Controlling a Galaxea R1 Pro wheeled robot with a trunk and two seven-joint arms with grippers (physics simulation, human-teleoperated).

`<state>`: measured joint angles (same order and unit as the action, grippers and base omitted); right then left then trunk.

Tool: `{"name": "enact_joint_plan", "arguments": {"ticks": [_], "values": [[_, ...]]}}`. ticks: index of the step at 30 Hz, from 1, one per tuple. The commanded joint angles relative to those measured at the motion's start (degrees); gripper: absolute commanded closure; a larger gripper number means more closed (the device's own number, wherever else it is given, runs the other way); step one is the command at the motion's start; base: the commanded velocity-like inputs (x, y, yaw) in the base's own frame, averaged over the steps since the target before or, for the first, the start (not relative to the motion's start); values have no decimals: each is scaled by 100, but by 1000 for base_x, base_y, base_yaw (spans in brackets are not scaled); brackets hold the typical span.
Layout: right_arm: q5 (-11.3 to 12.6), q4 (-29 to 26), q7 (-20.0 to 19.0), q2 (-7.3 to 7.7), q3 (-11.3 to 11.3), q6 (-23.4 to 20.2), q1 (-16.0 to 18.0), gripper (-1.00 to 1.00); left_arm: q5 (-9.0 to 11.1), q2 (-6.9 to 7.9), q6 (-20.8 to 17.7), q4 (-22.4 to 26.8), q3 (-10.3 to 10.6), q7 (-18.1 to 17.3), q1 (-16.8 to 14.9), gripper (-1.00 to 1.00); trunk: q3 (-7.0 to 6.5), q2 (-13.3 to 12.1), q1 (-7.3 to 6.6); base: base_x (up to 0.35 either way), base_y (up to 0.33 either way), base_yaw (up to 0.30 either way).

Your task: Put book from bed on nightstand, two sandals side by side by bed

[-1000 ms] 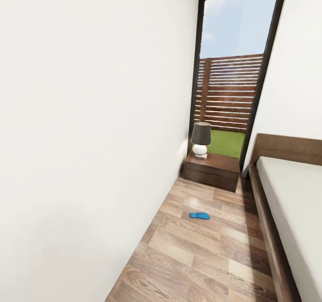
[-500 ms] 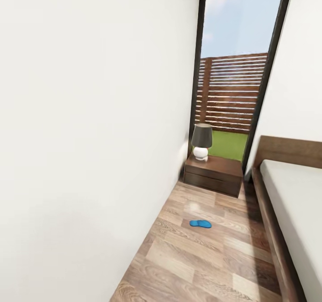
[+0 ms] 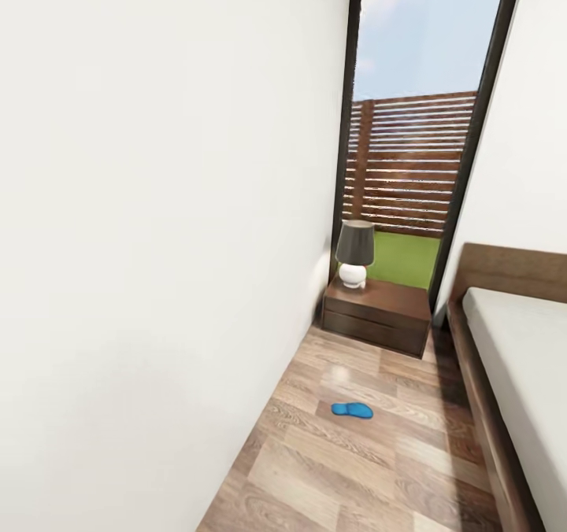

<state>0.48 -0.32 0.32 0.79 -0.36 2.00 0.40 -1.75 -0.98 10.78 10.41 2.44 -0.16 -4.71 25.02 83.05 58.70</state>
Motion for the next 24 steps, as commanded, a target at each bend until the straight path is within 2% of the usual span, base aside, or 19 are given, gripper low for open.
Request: {"name": "enact_joint_plan", "arguments": {"ticks": [1, 24], "values": [[5, 5, 3, 0, -3, 19, 4, -100, -18, 2, 20, -4, 22, 7, -4, -100, 6, 3, 3, 280, -94, 0], [5, 5, 3, -1, -4, 19, 4, -100, -18, 2, 21, -4, 23, 7, -4, -100, 6, 3, 3, 280, -96, 0]]}}
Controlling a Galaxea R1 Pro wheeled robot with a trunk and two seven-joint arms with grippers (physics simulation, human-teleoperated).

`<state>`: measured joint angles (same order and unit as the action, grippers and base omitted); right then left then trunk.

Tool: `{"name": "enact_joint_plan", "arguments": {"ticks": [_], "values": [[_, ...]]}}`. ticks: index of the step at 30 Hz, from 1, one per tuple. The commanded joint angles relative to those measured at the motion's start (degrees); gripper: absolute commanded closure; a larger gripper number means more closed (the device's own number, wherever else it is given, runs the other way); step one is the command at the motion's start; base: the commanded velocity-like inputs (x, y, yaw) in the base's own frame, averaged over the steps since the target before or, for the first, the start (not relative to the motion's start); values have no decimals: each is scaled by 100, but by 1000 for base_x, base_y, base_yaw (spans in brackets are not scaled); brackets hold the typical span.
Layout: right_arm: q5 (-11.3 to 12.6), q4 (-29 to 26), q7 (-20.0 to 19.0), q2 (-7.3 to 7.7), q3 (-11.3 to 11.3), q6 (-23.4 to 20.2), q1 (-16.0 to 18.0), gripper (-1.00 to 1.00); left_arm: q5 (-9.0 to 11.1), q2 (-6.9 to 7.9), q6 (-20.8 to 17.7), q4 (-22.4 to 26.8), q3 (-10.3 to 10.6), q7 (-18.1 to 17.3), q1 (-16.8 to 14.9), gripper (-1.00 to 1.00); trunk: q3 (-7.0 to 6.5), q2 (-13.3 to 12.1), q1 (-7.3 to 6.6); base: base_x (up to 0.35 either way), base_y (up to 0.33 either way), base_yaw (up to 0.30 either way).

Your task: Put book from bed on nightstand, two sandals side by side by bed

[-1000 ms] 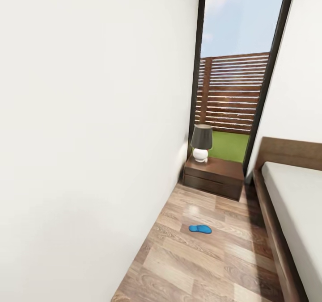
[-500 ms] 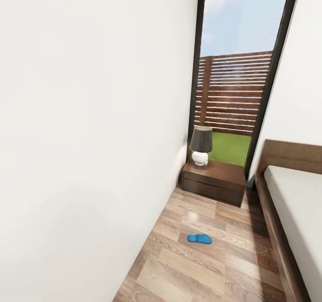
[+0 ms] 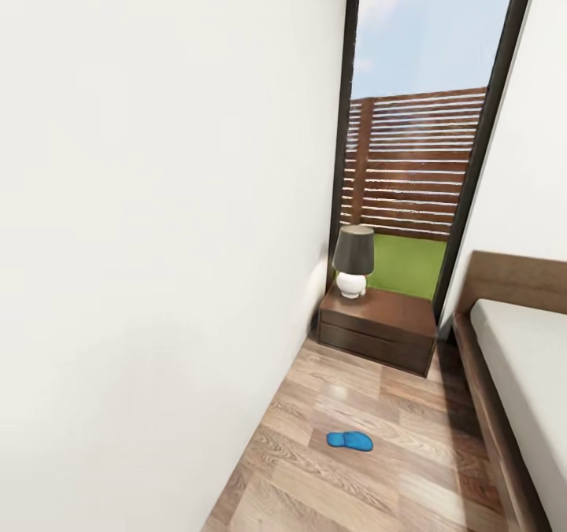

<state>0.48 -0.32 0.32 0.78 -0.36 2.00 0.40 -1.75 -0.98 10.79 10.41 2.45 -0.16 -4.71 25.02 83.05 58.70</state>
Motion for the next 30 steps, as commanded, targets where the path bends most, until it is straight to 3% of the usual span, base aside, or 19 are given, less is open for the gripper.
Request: {"name": "enact_joint_plan", "arguments": {"ticks": [1, 30], "values": [[5, 5, 3, 0, -3, 19, 4, -100, -18, 2, 20, -4, 22, 8, -4, -100, 6, 3, 3, 280, -101, 0], [5, 5, 3, 1, -6, 19, 4, -100, -18, 2, 24, -4, 23, 8, -4, -100, 6, 3, 3, 276, -135, 0]]}}
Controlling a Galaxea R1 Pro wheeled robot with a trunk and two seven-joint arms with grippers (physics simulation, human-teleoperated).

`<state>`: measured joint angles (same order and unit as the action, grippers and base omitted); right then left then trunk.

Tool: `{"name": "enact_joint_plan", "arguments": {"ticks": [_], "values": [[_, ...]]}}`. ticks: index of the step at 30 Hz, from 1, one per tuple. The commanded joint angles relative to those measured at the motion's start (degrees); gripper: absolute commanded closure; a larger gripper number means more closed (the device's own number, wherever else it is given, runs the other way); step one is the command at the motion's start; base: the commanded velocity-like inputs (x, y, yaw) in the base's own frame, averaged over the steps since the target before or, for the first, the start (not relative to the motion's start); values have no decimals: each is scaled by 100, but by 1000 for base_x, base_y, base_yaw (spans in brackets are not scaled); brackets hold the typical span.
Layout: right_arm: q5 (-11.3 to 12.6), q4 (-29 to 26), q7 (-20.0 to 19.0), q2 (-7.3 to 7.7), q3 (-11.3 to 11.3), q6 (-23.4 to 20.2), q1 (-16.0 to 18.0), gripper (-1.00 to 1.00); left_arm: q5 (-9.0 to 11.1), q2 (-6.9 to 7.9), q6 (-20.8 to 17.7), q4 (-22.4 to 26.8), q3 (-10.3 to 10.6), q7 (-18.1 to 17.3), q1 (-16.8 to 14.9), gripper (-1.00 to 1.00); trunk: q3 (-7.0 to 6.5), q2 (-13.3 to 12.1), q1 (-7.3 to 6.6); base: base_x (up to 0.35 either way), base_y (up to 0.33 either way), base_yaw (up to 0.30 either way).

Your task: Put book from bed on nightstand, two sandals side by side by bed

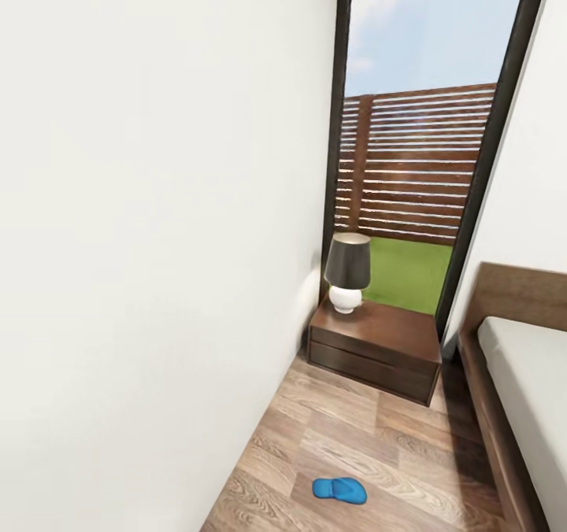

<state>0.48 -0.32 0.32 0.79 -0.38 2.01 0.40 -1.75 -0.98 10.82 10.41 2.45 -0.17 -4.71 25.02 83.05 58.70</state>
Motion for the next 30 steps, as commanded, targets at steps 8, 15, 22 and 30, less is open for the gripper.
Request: {"name": "enact_joint_plan", "arguments": {"ticks": [8, 15, 22, 30], "values": [[5, 5, 3, 0, -5, 19, 4, -100, -18, 2, 21, -4, 24, 8, -4, -100, 6, 3, 2, 273, -152, 0], [5, 5, 3, 0, 0, 19, 4, -100, -18, 2, 23, -4, 20, 8, -4, -100, 6, 3, 2, 273, -146, 0], [5, 5, 3, 0, 2, 19, 4, -100, -18, 2, 25, -4, 21, 8, -4, -100, 6, 3, 2, 274, -137, 0], [5, 5, 8, 0, 2, 19, 4, -100, -18, 1, 25, -4, 22, 8, -4, -100, 6, 3, 2, 274, -114, 0]]}}
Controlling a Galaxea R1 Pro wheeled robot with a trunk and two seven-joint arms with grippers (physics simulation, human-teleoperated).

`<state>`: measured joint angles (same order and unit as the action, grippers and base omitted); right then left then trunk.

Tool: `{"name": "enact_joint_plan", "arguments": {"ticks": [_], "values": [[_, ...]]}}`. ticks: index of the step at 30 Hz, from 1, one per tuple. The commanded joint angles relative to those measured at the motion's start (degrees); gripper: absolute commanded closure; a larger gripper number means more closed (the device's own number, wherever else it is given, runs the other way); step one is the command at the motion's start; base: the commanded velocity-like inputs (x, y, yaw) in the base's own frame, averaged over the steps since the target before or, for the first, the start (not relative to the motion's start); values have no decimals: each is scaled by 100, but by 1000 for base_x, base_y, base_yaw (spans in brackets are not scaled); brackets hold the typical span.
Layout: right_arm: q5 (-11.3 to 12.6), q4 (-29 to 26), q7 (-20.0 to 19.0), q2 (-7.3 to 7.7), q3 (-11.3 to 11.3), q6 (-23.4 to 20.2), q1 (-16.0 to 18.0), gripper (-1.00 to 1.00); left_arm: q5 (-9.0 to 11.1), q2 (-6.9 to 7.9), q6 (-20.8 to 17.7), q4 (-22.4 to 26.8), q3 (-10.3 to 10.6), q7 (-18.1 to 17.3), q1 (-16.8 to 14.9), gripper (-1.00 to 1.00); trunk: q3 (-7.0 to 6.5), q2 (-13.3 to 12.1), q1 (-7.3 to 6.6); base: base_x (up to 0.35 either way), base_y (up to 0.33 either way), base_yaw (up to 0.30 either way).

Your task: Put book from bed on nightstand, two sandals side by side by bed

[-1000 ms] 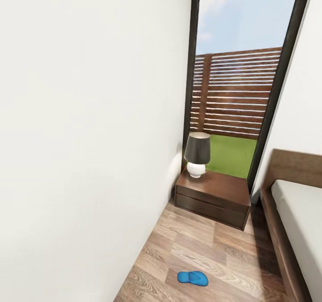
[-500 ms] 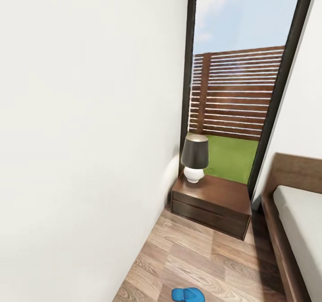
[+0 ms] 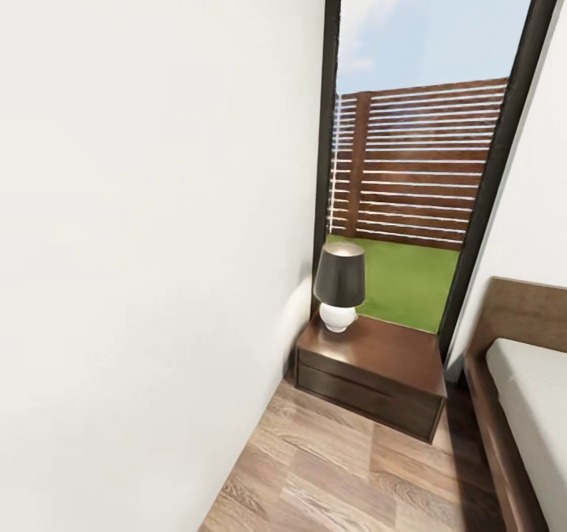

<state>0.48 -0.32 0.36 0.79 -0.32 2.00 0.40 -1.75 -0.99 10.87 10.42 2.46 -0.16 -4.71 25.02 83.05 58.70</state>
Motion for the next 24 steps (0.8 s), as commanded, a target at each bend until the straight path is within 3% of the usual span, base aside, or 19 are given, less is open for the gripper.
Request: {"name": "enact_joint_plan", "arguments": {"ticks": [1, 24], "values": [[5, 5, 5, 0, -2, 19, 4, -100, -18, 2, 20, -4, 21, 7, -4, -100, 6, 3, 3, 274, -62, 0], [6, 5, 10, -5, 3, 19, 4, -100, -18, 3, 20, -4, 20, 7, -4, -100, 6, 3, 3, 255, -13, 0]]}}
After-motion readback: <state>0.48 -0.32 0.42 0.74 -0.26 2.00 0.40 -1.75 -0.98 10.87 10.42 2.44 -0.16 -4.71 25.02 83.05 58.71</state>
